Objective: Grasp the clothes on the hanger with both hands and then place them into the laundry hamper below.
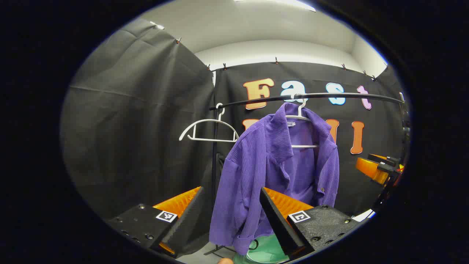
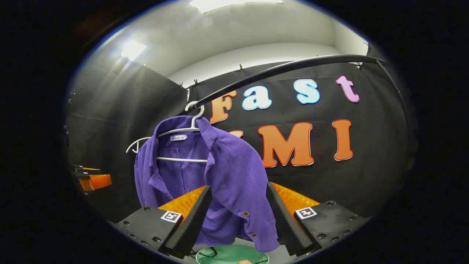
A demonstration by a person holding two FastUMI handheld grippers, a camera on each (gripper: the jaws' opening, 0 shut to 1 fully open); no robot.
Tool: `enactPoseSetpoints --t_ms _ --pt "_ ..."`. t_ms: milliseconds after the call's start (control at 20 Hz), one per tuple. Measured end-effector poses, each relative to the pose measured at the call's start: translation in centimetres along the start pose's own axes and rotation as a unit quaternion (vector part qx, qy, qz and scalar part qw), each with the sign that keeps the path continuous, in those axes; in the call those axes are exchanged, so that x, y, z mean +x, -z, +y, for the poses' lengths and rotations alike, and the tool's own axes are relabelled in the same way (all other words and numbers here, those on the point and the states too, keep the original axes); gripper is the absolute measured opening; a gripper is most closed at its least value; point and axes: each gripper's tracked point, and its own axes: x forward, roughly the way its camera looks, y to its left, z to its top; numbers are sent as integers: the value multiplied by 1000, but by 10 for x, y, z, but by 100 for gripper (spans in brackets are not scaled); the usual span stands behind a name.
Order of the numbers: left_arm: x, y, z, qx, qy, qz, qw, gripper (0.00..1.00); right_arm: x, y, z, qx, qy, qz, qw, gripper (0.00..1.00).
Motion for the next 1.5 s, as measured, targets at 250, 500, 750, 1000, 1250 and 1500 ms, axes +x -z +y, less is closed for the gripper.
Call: enactPoseSetpoints --t_ms 250,500,750,1000,1250,1500 --pt "-31 7 14 -9 -20 3 1000 92 -18 12 19 6 -21 20 1000 89" --pt "-56 -7 12 0 -24 -14 1000 95 -45 -2 24 -13 -26 6 1000 92" --pt "-61 -6 -8 5 -8 -17 1000 92 -50 -3 22 -7 -23 8 1000 97" --pt "-55 0 -28 7 5 -12 1000 99 -43 9 22 6 -24 21 999 97" --pt "-30 6 -58 -4 10 -5 1000 95 -16 21 28 7 -21 26 999 97" --pt "6 13 -93 2 21 3 1000 95 20 35 44 18 -51 35 998 100"
